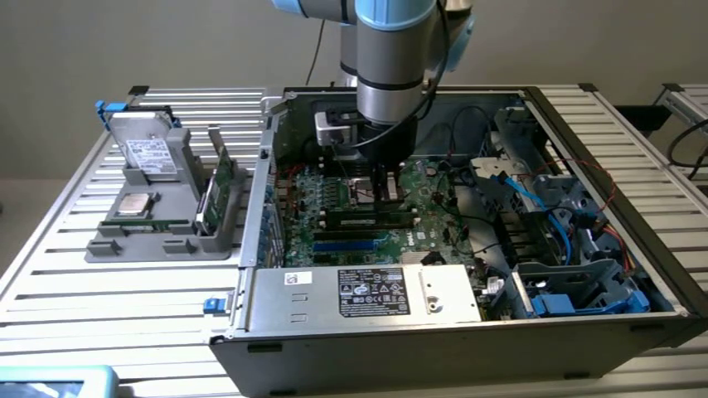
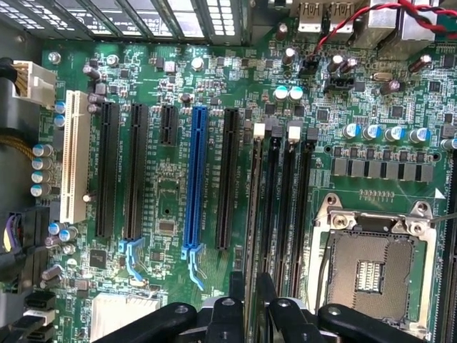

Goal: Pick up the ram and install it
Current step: 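Insert the ram into the slot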

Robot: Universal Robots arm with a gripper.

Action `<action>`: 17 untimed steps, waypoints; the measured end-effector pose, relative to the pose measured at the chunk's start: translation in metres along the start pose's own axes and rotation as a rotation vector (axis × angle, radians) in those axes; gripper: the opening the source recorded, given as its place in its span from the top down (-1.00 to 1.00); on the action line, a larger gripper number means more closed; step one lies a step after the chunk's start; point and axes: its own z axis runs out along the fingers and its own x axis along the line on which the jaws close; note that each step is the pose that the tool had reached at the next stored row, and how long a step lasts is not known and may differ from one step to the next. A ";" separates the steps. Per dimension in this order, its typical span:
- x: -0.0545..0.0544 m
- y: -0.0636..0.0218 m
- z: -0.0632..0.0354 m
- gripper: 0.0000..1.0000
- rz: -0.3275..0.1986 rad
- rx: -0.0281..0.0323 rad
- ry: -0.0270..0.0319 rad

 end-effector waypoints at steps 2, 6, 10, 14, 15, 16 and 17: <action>0.000 -0.0007 -0.0031 0.56 0.000 0.0000 0.0002; 0.001 -0.0064 -0.0108 0.56 0.000 -0.0001 0.0006; 0.002 -0.0190 -0.0183 0.56 0.000 -0.0048 0.0004; 0.003 -0.0245 -0.0199 0.56 -0.001 -0.0123 -0.0003; 0.003 -0.0245 -0.0199 0.56 -0.001 -0.0123 -0.0003; 0.003 -0.0245 -0.0199 0.56 -0.001 -0.0123 -0.0002; 0.003 -0.0245 -0.0199 0.56 -0.001 -0.0123 -0.0002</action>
